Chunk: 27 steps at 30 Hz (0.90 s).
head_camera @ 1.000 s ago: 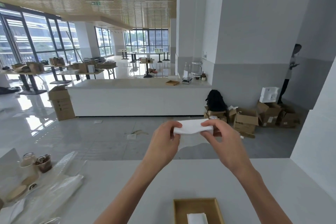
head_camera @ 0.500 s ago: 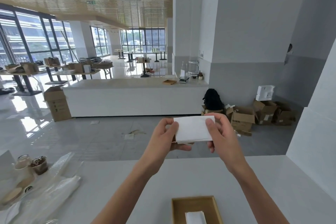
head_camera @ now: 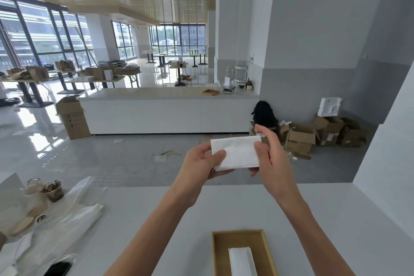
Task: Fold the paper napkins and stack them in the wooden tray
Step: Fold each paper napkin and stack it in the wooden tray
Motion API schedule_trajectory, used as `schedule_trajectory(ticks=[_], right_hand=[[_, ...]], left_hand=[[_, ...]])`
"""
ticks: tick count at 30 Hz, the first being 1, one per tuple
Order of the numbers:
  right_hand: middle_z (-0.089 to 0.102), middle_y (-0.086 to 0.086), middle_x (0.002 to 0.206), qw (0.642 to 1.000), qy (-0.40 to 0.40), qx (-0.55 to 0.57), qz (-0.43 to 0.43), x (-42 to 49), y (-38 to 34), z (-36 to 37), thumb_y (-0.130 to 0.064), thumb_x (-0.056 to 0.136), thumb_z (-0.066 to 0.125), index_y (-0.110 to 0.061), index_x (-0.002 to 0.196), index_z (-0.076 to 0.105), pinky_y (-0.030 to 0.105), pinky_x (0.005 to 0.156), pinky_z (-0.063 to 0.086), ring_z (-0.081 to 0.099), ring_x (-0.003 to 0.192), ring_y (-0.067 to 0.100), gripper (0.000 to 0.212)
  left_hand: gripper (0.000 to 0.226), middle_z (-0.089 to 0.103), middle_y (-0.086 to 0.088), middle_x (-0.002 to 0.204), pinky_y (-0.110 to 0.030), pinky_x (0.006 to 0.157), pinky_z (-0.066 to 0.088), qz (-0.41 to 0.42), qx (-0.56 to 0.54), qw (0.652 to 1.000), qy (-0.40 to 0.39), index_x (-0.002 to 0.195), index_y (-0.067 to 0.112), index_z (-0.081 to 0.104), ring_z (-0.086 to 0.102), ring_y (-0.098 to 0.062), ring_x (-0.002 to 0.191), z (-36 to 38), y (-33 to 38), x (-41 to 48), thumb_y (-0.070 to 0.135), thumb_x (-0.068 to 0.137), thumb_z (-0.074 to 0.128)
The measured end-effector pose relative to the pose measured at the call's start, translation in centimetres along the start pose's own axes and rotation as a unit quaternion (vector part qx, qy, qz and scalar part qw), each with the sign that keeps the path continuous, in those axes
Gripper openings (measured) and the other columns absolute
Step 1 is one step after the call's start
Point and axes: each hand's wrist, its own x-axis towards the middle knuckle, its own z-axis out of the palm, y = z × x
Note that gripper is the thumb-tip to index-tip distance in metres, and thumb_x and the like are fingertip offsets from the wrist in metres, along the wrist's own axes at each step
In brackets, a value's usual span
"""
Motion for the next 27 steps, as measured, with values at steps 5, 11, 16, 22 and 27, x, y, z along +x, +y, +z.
schedule_trajectory(ticks=[5, 11, 16, 22, 27], right_hand=[[0.023, -0.002, 0.161, 0.939, -0.020, -0.294, -0.175, -0.7, 0.8, 0.6, -0.046, 0.102, 0.037, -0.040, 0.153, 0.026, 0.037, 0.115, 0.025, 0.023, 0.144, 0.020, 0.052], [0.067, -0.002, 0.112, 0.995, 0.047, 0.049, 0.069, 0.2, 2.8, 0.8, -0.040, 0.096, 0.057, -0.032, 0.142, 0.038, 0.027, 0.086, 0.053, 0.064, 0.101, 0.011, 0.050], [0.072, -0.007, 0.105, 0.945, -0.068, 0.222, 0.229, 0.0, 6.1, 0.7, -0.046, 0.093, 0.056, -0.025, 0.119, 0.063, 0.033, 0.081, 0.060, 0.070, 0.100, 0.012, 0.033], [0.072, 0.001, 0.104, 0.926, -0.051, 0.111, 0.358, -4.7, 17.7, 4.0, -0.024, 0.094, 0.065, -0.014, 0.115, 0.065, 0.033, 0.073, 0.062, 0.070, 0.095, 0.015, 0.023], [0.071, 0.004, 0.105, 0.899, -0.129, -0.055, 0.415, -10.4, 30.2, 6.3, -0.010, 0.093, 0.060, -0.011, 0.112, 0.067, 0.031, 0.079, 0.054, 0.067, 0.101, 0.026, 0.020]], left_hand=[[0.024, 0.076, -0.013, 0.111, -0.039, 0.093, 0.059, 0.003, 0.014, 1.000, -0.003, 0.121, 0.007, 0.068, 0.073, -0.026, 0.106, 0.2, -0.4, 0.0, 0.012, 0.102, 0.055], [0.025, 0.076, -0.013, 0.111, -0.036, 0.088, 0.061, 0.005, 0.029, 1.000, 0.010, 0.123, 0.006, 0.066, 0.073, -0.025, 0.105, 0.4, -1.6, 1.0, 0.007, 0.101, 0.053], [0.024, 0.076, -0.010, 0.111, -0.036, 0.087, 0.061, -0.050, 0.024, 0.998, 0.024, 0.121, 0.007, 0.066, 0.073, -0.023, 0.103, -0.8, -4.6, 2.6, 0.006, 0.101, 0.053], [0.011, 0.074, -0.011, 0.099, -0.032, 0.077, 0.063, -0.184, 0.090, 0.975, 0.087, 0.105, 0.008, 0.063, 0.072, -0.020, 0.089, -1.8, -17.6, 4.1, 0.004, 0.098, 0.056], [0.014, 0.064, -0.016, 0.092, -0.026, 0.058, 0.056, -0.413, 0.048, 0.905, 0.089, 0.105, -0.002, 0.054, 0.065, -0.023, 0.071, -0.6, -32.4, 0.5, -0.003, 0.091, 0.055]])
